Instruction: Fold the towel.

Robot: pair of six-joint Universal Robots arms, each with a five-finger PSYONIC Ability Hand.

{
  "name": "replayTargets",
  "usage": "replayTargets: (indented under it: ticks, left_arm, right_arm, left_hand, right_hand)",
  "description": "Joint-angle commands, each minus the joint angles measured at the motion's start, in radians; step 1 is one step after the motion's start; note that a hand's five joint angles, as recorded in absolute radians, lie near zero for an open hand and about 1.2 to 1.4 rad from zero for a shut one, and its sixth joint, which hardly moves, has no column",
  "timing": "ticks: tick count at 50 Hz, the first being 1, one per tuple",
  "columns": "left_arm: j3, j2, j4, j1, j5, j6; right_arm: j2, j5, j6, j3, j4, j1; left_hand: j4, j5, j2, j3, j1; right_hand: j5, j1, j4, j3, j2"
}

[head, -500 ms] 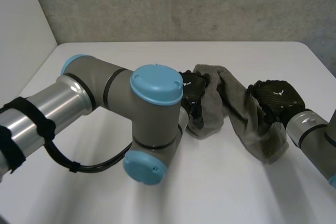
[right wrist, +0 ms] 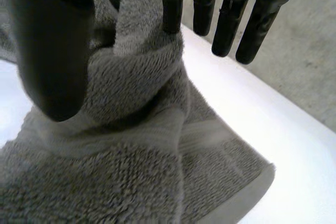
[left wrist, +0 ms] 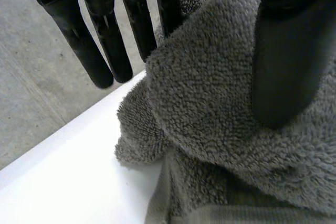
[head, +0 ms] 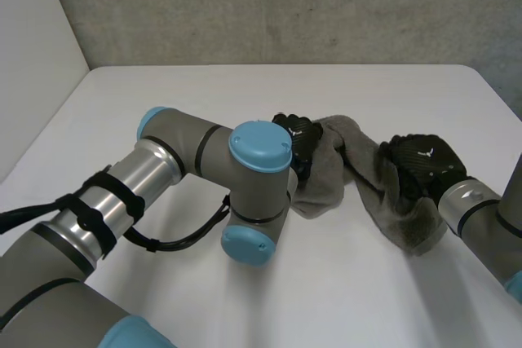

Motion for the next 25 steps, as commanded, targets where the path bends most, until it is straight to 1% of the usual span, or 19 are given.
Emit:
replayTargets:
  ticks: [1,2,3,4,5,6,8,10,11,12,13,15,16,18,19,21,23,24,25]
  left_arm:
    - [0.020,-0.011,-0.024,0.000,0.000,-0.005]
    - [0.020,-0.004,-0.035,0.000,-0.001,-0.006]
    - [0.020,-0.004,-0.035,0.000,-0.001,-0.006]
    - [0.018,0.000,-0.048,-0.002,-0.001,-0.009]
    - [0.018,0.000,-0.049,-0.002,-0.001,-0.009]
    - [0.021,0.009,-0.074,-0.002,-0.003,-0.017]
    - [0.021,0.028,-0.100,0.000,-0.003,-0.029]
    - [0.018,0.055,-0.130,0.003,-0.004,-0.054]
    - [0.014,0.081,-0.151,0.012,-0.004,-0.077]
    - [0.008,0.113,-0.180,0.026,-0.003,-0.106]
    - [0.008,0.114,-0.180,0.026,-0.003,-0.106]
    - [-0.020,0.188,-0.245,0.046,0.002,-0.163]
    - [-0.020,0.189,-0.245,0.046,0.002,-0.163]
    - [-0.078,0.283,-0.297,0.067,0.008,-0.196]
    - [-0.078,0.284,-0.297,0.067,0.008,-0.197]
    - [-0.121,0.339,-0.309,0.084,0.013,-0.203]
    - [-0.237,0.461,-0.311,0.116,0.014,-0.203]
    - [-0.238,0.462,-0.311,0.116,0.014,-0.203]
    - [-0.300,0.529,-0.303,0.130,0.022,-0.201]
  right_arm:
    - [0.106,0.016,-0.002,-0.038,0.008,0.000]
    - [0.122,0.020,-0.002,-0.054,0.014,0.000]
    - [0.122,0.021,-0.002,-0.055,0.014,0.000]
    - [0.128,0.022,0.003,-0.067,0.020,0.000]
    - [0.128,0.022,0.005,-0.074,0.028,-0.004]
    - [0.120,0.019,0.009,-0.075,0.032,-0.006]
    - [0.093,0.013,0.012,-0.075,0.040,-0.004]
    - [-0.029,0.008,0.015,-0.070,0.052,0.000]
    - [-0.030,0.008,0.015,-0.070,0.052,0.000]
    - [-0.085,0.007,0.023,-0.068,0.058,0.006]
    - [-0.085,0.007,0.023,-0.068,0.058,0.006]
    - [-0.162,-0.007,0.053,-0.079,0.081,0.022]
    - [-0.162,-0.007,0.054,-0.079,0.081,0.022]
    - [-0.217,-0.060,0.077,-0.113,0.168,0.040]
    - [-0.217,-0.061,0.077,-0.113,0.169,0.040]
    - [-0.243,-0.096,0.081,-0.139,0.235,0.042]
    - [-0.274,-0.166,0.084,-0.206,0.371,0.042]
    - [-0.274,-0.167,0.084,-0.206,0.371,0.042]
    - [-0.280,-0.189,0.083,-0.241,0.427,0.042]
  left_hand:
    - [0.280,0.116,0.281,0.279,0.279]
    - [0.374,0.211,0.375,0.373,0.373]
    - [0.375,0.212,0.376,0.374,0.374]
    - [0.515,0.351,0.516,0.513,0.514]
    - [0.516,0.352,0.517,0.515,0.515]
    - [0.629,0.465,0.630,0.628,0.628]
    - [0.630,0.467,0.631,0.629,0.629]
    - [0.630,0.467,0.631,0.629,0.629]
    - [0.630,0.467,0.631,0.629,0.629]
    - [0.630,0.467,0.631,0.629,0.629]
    - [0.630,0.467,0.631,0.629,0.629]
    - [0.630,0.467,0.631,0.629,0.629]
    - [0.630,0.467,0.631,0.629,0.629]
    - [0.630,0.467,0.631,0.629,0.629]
    - [0.630,0.467,0.631,0.629,0.629]
    - [0.630,0.467,0.631,0.629,0.629]
    - [0.630,0.467,0.631,0.629,0.629]
    - [0.630,0.467,0.631,0.629,0.629]
    - [0.630,0.467,0.631,0.629,0.629]
  right_hand:
    - [0.430,0.441,0.440,0.446,0.445]
    - [0.589,0.600,0.599,0.605,0.604]
    - [0.591,0.602,0.601,0.607,0.606]
    - [0.759,0.770,0.769,0.775,0.775]
    - [0.988,0.999,0.998,1.004,1.003]
    - [0.995,1.006,1.005,1.011,1.010]
    - [0.995,1.006,1.005,1.011,1.010]
    - [0.995,1.006,1.005,1.011,1.010]
    - [0.995,1.006,1.005,1.011,1.010]
    - [0.995,1.006,1.005,1.011,1.010]
    - [0.995,1.006,1.005,1.011,1.010]
    - [0.995,1.006,1.005,1.011,1.010]
    - [0.995,1.006,1.005,1.011,1.010]
    - [0.995,1.006,1.005,1.011,1.010]
    - [0.995,1.006,1.005,1.011,1.010]
    - [0.995,1.006,1.005,1.011,1.010]
    - [0.995,1.006,1.005,1.011,1.010]
    - [0.995,1.006,1.005,1.011,1.010]
    - [0.995,1.006,1.005,1.011,1.010]
